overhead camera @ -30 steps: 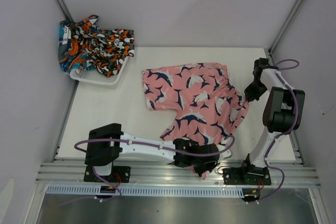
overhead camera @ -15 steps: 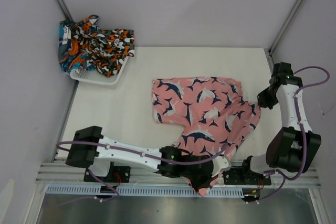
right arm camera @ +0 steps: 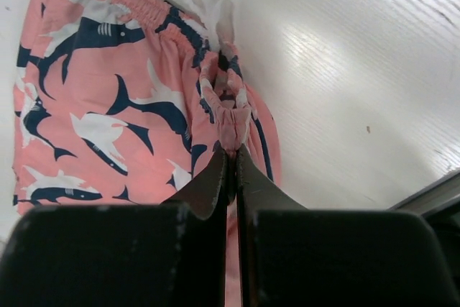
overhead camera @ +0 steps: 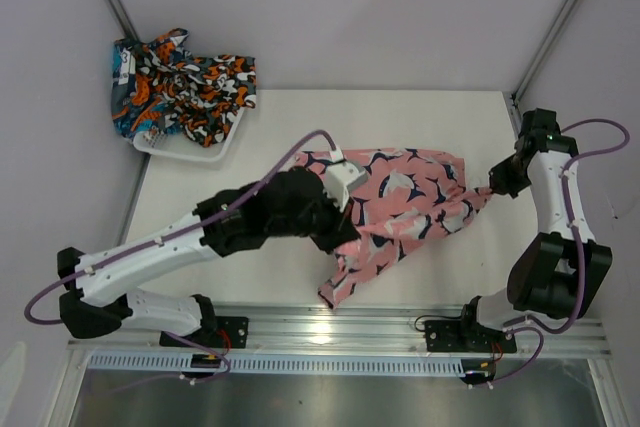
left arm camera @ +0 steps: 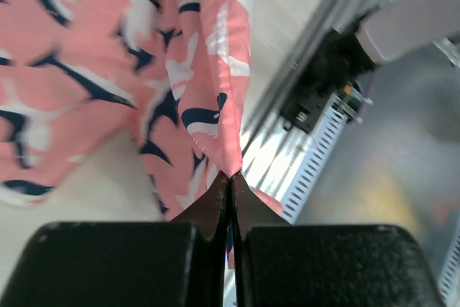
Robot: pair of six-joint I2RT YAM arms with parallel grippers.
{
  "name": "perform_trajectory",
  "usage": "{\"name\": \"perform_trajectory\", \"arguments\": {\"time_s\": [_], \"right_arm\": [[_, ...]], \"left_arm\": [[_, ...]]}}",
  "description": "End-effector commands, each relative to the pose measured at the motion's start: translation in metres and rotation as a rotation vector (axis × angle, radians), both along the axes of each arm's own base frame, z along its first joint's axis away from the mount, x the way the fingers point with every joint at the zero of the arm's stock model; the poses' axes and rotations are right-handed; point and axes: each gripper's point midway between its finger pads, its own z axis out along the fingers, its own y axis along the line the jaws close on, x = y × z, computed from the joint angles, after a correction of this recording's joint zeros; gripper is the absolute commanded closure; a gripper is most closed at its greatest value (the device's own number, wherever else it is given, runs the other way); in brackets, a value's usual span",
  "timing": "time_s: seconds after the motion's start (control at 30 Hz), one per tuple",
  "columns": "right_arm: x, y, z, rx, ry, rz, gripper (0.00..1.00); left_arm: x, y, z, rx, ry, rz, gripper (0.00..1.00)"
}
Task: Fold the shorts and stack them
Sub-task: Fold the shorts
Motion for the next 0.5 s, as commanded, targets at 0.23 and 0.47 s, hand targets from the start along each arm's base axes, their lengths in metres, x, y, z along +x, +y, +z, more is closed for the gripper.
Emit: {"name": "perform_trajectory", "arguments": {"time_s": [0.23,0.47], "right_arm": [[0.054,0.011,0.023,0.070,-0.117,-0.028,1.00],[0.085,0.009,0.020,0.094,-0.099,-0.053,1.00]], "left_arm": [[0.126,0.039,0.043,0.127,-0.211,0.175,1.00],[0.190,0.065,0.041,0.173,-0.216,0.273,1.00]]}}
